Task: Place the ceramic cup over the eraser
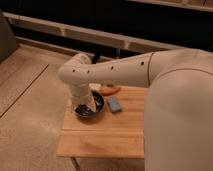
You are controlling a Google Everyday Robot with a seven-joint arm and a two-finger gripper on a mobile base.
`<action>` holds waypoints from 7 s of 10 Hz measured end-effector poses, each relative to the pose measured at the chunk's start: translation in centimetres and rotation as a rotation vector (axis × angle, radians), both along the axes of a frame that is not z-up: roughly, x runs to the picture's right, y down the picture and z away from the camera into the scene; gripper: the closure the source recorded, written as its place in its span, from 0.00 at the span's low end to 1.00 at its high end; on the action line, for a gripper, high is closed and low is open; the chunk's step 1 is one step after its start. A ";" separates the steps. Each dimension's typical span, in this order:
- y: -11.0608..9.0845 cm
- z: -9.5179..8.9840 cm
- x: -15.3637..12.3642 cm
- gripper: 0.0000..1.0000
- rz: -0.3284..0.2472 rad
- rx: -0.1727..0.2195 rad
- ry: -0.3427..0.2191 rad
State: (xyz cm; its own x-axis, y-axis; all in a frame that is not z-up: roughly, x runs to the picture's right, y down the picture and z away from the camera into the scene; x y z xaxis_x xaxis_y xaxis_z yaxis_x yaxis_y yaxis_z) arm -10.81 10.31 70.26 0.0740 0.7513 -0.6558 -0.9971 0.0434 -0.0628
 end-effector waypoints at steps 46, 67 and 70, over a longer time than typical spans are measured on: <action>-18.8 6.4 4.3 0.35 -0.089 0.541 -0.106; -28.2 19.0 4.5 0.35 -0.207 0.696 -0.355; -28.2 21.4 4.4 0.35 -0.111 0.650 -0.354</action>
State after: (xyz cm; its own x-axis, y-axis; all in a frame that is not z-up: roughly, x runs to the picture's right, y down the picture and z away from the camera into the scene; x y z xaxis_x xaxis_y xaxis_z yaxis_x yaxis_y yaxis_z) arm -6.38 -17.85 91.63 0.2959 0.9552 -0.0053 -0.9097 0.2801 -0.3066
